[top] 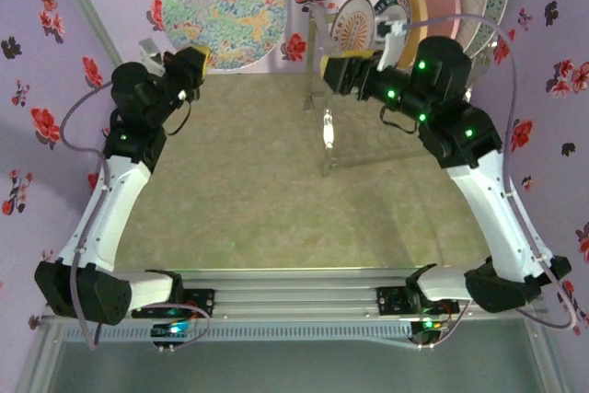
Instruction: Unload the plates from the dish rack
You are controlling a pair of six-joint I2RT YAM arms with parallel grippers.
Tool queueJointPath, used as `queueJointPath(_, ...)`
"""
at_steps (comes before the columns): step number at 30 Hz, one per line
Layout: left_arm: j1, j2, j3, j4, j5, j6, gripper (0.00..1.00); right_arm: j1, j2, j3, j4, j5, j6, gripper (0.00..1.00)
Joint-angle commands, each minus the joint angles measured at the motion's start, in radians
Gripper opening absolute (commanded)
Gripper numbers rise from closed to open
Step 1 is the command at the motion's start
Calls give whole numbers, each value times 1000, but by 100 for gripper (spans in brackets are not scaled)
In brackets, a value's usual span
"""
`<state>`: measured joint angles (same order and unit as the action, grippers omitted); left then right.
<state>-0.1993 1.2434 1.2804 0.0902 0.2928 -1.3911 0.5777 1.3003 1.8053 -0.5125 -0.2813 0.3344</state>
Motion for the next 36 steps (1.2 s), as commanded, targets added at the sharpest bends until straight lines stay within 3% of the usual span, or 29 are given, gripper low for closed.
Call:
queueJointPath(1, 51, -36, -98, 101, 28, -29, 0, 80, -50, -72, -32, 165, -257, 69)
queueJointPath(7, 94, 5, -284, 168, 32, 7, 0, 148, -94, -180, -56, 265, -349, 73)
queueJointPath(14, 97, 191, -397, 372, 37, 2, 0, 152, -122, -232, -1, 298, -354, 78)
queueJointPath(25, 91, 466, -344, 500, 81, 17, 0, 151, -112, -238, 52, 304, -343, 79)
queueJointPath(36, 88, 623, -292, 530, 109, 32, 0, 152, -116, -242, 44, 315, -315, 80)
